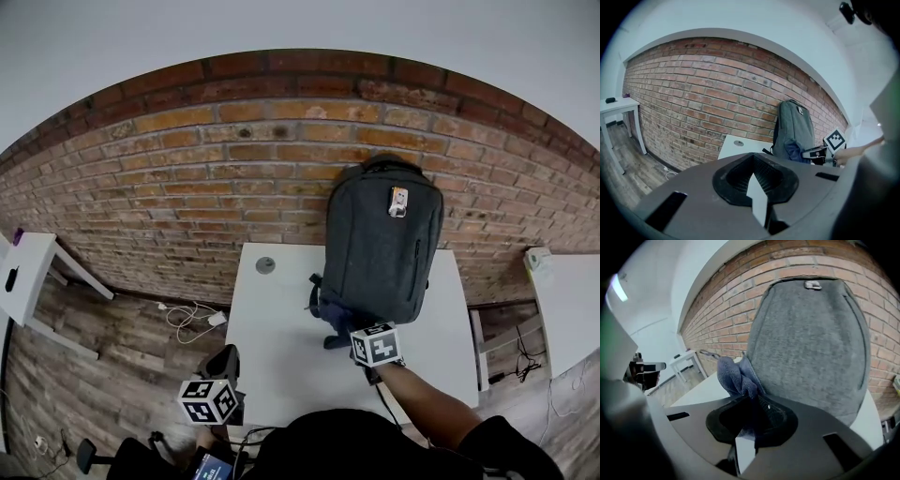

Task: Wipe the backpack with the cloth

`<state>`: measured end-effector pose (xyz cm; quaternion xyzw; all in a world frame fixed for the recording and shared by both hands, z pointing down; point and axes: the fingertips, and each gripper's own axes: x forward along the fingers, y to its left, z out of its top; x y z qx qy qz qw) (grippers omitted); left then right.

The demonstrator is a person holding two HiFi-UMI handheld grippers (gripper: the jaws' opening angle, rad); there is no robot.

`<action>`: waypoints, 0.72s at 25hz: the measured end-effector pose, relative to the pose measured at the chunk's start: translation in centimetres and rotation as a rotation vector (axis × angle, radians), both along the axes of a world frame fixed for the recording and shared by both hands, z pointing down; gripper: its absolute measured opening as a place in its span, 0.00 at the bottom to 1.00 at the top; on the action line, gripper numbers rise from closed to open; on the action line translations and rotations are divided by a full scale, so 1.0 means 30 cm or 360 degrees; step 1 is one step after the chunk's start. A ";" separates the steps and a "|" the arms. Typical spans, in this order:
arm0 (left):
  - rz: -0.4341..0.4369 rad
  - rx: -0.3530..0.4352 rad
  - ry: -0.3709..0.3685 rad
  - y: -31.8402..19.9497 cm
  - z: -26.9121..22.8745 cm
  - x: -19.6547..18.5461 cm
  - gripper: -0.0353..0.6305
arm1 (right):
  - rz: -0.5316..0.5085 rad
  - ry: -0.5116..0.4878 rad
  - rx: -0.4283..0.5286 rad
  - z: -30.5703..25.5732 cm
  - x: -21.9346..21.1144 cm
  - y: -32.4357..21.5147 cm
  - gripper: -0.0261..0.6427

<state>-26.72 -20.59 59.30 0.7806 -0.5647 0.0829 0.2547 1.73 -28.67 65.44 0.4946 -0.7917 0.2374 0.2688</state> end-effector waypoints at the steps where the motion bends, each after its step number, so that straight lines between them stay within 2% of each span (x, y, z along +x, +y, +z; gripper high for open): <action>1: 0.0009 -0.0001 0.0001 -0.004 0.000 0.005 0.05 | 0.0038 0.0004 0.0006 0.005 0.046 0.010 0.09; 6: 0.0039 -0.0005 0.0001 -0.017 0.001 0.021 0.05 | 0.0321 0.0010 0.0050 -0.017 0.304 0.055 0.09; 11: 0.0048 -0.0017 0.0003 -0.020 0.002 0.028 0.05 | 0.0593 -0.0073 0.0186 -0.161 0.523 0.061 0.09; 15: 0.0068 -0.0024 0.0009 -0.020 0.011 0.047 0.05 | 0.0673 -0.0130 0.0374 -0.330 0.603 0.027 0.09; 18: 0.0073 -0.0027 0.0010 -0.019 0.012 0.056 0.05 | 0.0672 -0.0177 0.0518 -0.465 0.616 -0.012 0.09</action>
